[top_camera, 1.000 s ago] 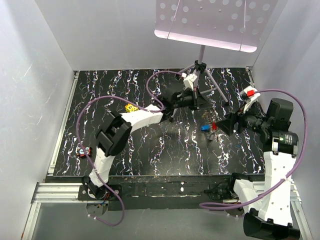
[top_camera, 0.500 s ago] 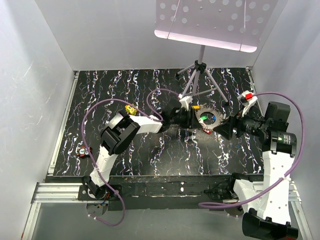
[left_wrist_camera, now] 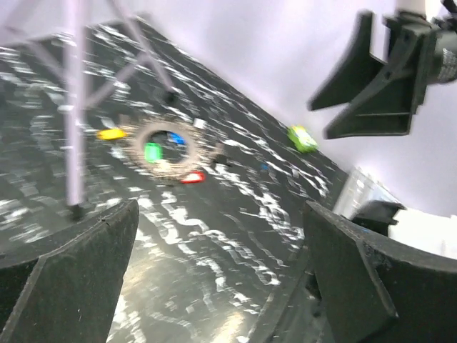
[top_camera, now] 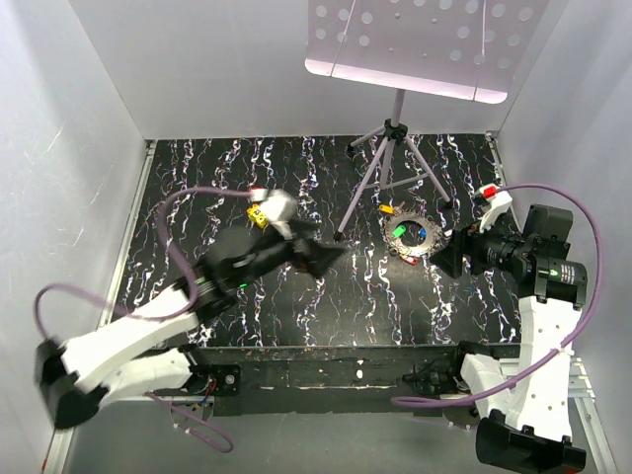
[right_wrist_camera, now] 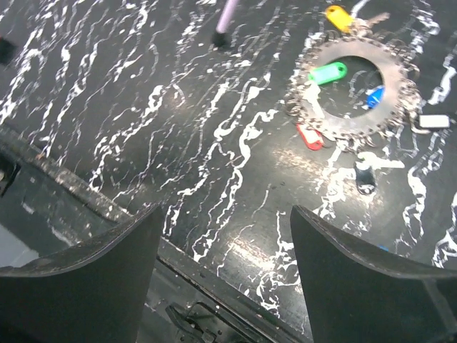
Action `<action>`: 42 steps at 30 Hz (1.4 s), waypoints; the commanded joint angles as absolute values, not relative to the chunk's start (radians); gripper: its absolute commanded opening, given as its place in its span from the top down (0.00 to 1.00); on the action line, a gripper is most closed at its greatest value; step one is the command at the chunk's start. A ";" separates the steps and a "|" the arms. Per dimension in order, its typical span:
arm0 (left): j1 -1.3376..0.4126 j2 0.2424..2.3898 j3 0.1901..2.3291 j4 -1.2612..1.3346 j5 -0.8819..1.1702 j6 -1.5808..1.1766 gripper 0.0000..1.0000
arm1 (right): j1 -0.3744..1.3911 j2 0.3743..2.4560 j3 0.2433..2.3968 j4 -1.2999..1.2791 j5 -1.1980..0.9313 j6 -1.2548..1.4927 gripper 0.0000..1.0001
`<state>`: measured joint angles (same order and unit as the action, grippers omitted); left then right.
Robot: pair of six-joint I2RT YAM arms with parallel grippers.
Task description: Put the keys on the keyring
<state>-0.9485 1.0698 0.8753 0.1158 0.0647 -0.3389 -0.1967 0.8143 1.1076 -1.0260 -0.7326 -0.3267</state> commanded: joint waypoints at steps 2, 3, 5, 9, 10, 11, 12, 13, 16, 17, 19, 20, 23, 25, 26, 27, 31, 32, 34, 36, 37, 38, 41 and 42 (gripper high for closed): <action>-0.561 0.726 0.669 -0.217 0.149 -0.346 0.02 | -0.238 0.790 1.118 -0.922 -0.566 -0.148 0.17; -0.434 0.686 0.673 -0.268 0.235 -0.351 0.02 | -0.244 0.788 1.115 -0.908 -0.555 -0.121 0.16; -0.272 0.663 0.715 -0.392 0.349 -0.319 0.02 | -0.250 0.782 1.115 -0.890 -0.534 -0.083 0.15; -0.199 0.764 0.865 -0.576 0.362 -0.249 0.02 | -0.262 0.778 1.117 -0.874 -0.525 -0.041 0.13; -0.199 0.791 0.900 -0.597 0.377 -0.255 0.02 | -0.264 0.778 1.118 -0.874 -0.526 -0.037 0.13; -0.199 0.822 0.938 -0.612 0.397 -0.259 0.02 | -0.267 0.776 1.120 -0.876 -0.526 -0.037 0.12; -0.199 0.847 0.974 -0.623 0.426 -0.264 0.02 | -0.268 0.776 1.123 -0.877 -0.528 -0.035 0.12; -0.198 0.877 1.014 -0.627 0.449 -0.276 0.02 | -0.270 0.776 1.135 -0.884 -0.532 -0.037 0.12; -0.199 0.919 1.109 -0.630 0.488 -0.301 0.02 | -0.276 0.787 1.160 -0.899 -0.552 -0.044 0.11; -0.199 0.922 1.130 -0.632 0.488 -0.301 0.02 | -0.284 0.793 1.167 -0.900 -0.558 -0.044 0.11; -0.198 0.916 1.160 -0.634 0.482 -0.292 0.02 | -0.294 0.799 1.178 -0.903 -0.574 -0.038 0.11; -0.199 0.908 1.163 -0.634 0.471 -0.285 0.02 | -0.302 0.804 1.183 -0.904 -0.583 -0.031 0.11; -0.199 0.878 1.160 -0.663 0.431 -0.246 0.02 | -0.327 0.807 1.195 -0.902 -0.617 -0.008 0.11; -0.198 0.848 1.146 -0.693 0.404 -0.218 0.02 | -0.350 0.805 1.201 -0.896 -0.637 0.041 0.11; -0.199 0.829 1.140 -0.709 0.387 -0.206 0.02 | -0.359 0.804 1.206 -0.891 -0.640 0.057 0.11; -0.199 0.812 1.134 -0.721 0.373 -0.196 0.02 | -0.367 0.799 1.209 -0.890 -0.638 0.070 0.11; -0.199 0.703 1.079 -0.727 0.302 -0.179 0.02 | -0.380 0.781 1.213 -0.881 -0.595 0.113 0.11; -0.198 0.690 1.063 -0.727 0.290 -0.178 0.02 | -0.383 0.776 1.212 -0.877 -0.572 0.126 0.11; -0.199 0.651 1.031 -0.727 0.270 -0.175 0.02 | -0.383 0.769 1.206 -0.870 -0.542 0.143 0.11; -0.199 0.632 1.006 -0.727 0.262 -0.178 0.02 | -0.383 0.756 1.200 -0.865 -0.523 0.144 0.11; -0.199 0.626 0.997 -0.726 0.264 -0.179 0.02 | -0.383 0.752 1.195 -0.864 -0.520 0.143 0.10; -0.198 0.623 0.994 -0.724 0.267 -0.181 0.02 | -0.383 0.744 1.190 -0.862 -0.520 0.140 0.11; -0.199 0.617 0.988 -0.721 0.265 -0.181 0.02 | -0.382 0.730 1.181 -0.853 -0.519 0.130 0.10; -0.199 0.617 0.989 -0.718 0.265 -0.181 0.02 | -0.382 0.732 1.183 -0.850 -0.512 0.130 0.10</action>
